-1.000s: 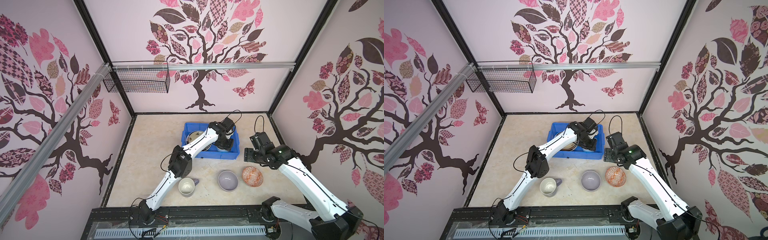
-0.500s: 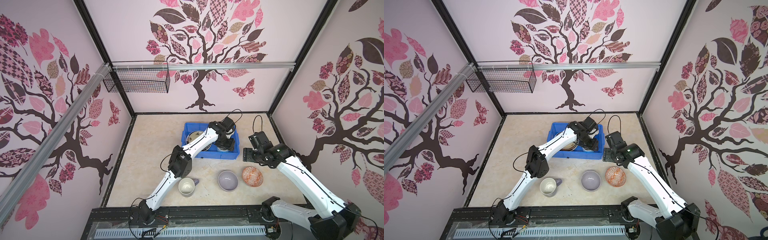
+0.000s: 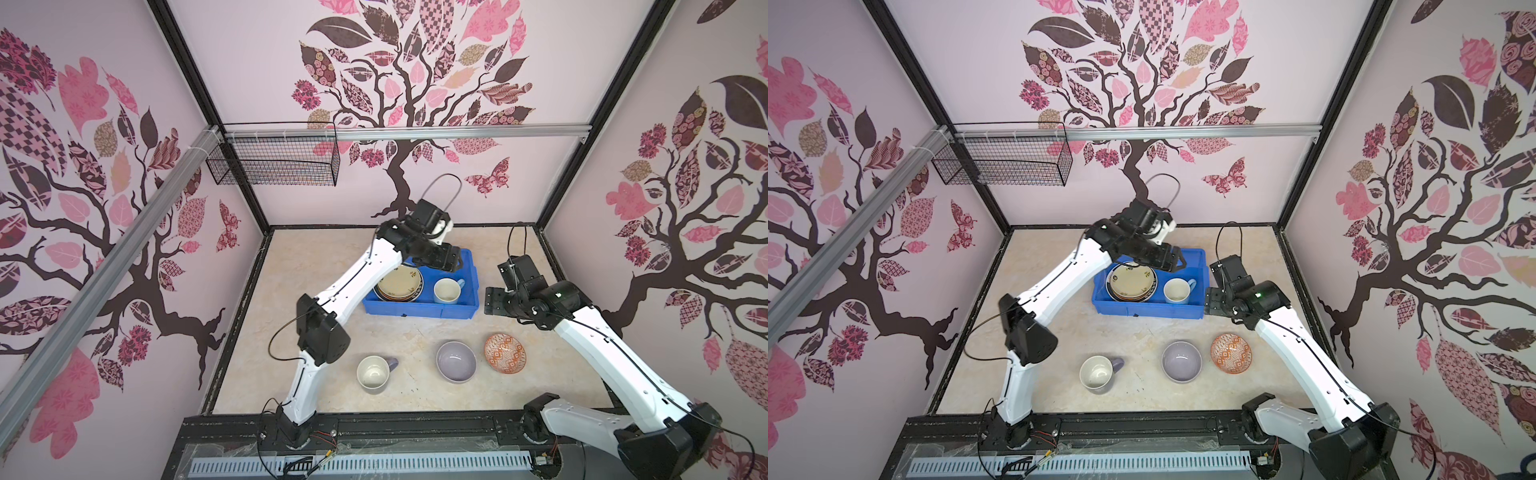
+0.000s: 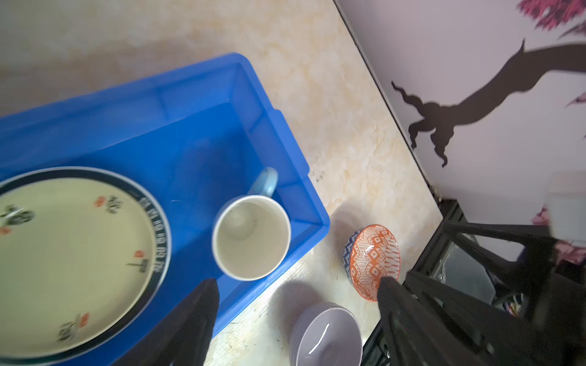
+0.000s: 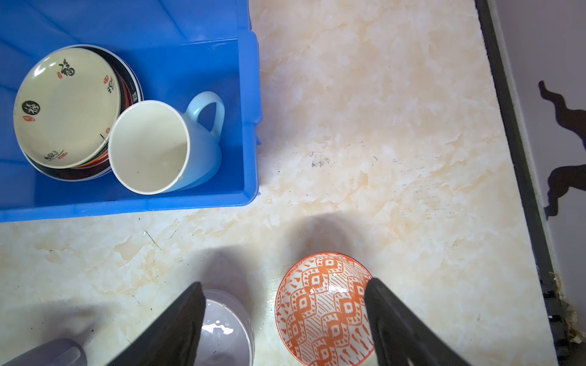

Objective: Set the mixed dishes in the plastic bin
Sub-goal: 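Move the left gripper back to the lavender mug on the table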

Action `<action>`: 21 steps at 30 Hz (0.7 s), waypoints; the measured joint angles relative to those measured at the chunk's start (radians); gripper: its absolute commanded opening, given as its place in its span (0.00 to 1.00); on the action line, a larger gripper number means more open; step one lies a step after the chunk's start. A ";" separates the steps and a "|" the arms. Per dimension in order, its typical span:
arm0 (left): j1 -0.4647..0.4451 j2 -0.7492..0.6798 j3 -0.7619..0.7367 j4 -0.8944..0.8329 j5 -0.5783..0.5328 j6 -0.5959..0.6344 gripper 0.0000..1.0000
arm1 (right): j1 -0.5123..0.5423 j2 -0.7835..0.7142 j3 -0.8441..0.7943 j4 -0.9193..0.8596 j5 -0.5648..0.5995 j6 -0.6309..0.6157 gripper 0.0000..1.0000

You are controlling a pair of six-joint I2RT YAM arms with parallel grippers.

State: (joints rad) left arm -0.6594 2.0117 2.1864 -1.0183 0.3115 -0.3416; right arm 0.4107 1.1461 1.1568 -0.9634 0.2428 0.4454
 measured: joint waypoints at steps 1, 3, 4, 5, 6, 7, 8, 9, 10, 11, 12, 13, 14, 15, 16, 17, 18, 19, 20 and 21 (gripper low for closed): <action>0.033 -0.051 -0.053 0.014 -0.002 -0.008 0.84 | 0.000 0.010 0.002 0.007 0.000 0.000 0.81; 0.114 -0.154 -0.173 0.043 -0.015 -0.025 0.84 | 0.000 0.037 0.011 0.017 0.001 -0.005 0.80; 0.148 -0.192 -0.222 0.052 -0.022 -0.030 0.84 | 0.000 0.052 0.019 0.019 0.002 -0.009 0.80; 0.189 -0.231 -0.280 0.056 -0.031 -0.037 0.83 | -0.001 0.069 0.031 0.026 0.003 -0.016 0.80; 0.227 -0.266 -0.337 0.056 -0.039 -0.042 0.83 | -0.001 0.087 0.047 0.031 0.004 -0.023 0.80; 0.256 -0.291 -0.385 0.053 -0.043 -0.047 0.83 | -0.001 0.101 0.061 0.037 0.003 -0.027 0.80; 0.286 -0.316 -0.438 0.050 -0.049 -0.050 0.83 | -0.001 0.119 0.081 0.044 0.003 -0.031 0.80; 0.312 -0.340 -0.492 0.045 -0.055 -0.051 0.83 | -0.001 0.135 0.101 0.053 0.003 -0.038 0.80; 0.330 -0.361 -0.539 0.038 -0.060 -0.052 0.83 | -0.001 0.148 0.116 0.063 0.000 -0.042 0.80; 0.346 -0.385 -0.589 0.028 -0.066 -0.051 0.83 | -0.001 0.163 0.132 0.075 -0.004 -0.045 0.79; 0.358 -0.409 -0.633 0.013 -0.074 -0.051 0.83 | -0.001 0.176 0.145 0.088 -0.008 -0.050 0.79; 0.364 -0.431 -0.669 0.005 -0.079 -0.051 0.83 | -0.001 0.187 0.151 0.098 -0.012 -0.052 0.79; 0.367 -0.460 -0.708 -0.007 -0.085 -0.051 0.83 | -0.001 0.200 0.156 0.110 -0.015 -0.056 0.79; 0.368 -0.487 -0.737 -0.019 -0.089 -0.051 0.83 | -0.001 0.211 0.159 0.117 -0.020 -0.058 0.79; 0.369 -0.517 -0.766 -0.033 -0.094 -0.051 0.83 | -0.001 0.224 0.159 0.127 -0.025 -0.061 0.79; 0.369 -0.549 -0.792 -0.047 -0.098 -0.052 0.83 | -0.001 0.235 0.159 0.134 -0.030 -0.063 0.79; 0.369 -0.577 -0.812 -0.058 -0.100 -0.053 0.83 | -0.001 0.246 0.159 0.140 -0.034 -0.065 0.79; 0.369 -0.607 -0.835 -0.067 -0.102 -0.054 0.83 | -0.001 0.259 0.159 0.146 -0.038 -0.067 0.79; 0.369 -0.637 -0.859 -0.074 -0.103 -0.056 0.83 | -0.001 0.270 0.159 0.152 -0.042 -0.068 0.79; 0.369 -0.661 -0.880 -0.082 -0.104 -0.059 0.83 | -0.001 0.280 0.159 0.157 -0.048 -0.068 0.79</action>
State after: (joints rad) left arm -0.2905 1.3510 1.3060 -1.1000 0.2073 -0.4007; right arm 0.4095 1.4261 1.3159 -0.8062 0.1951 0.3771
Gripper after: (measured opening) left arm 0.833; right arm 0.794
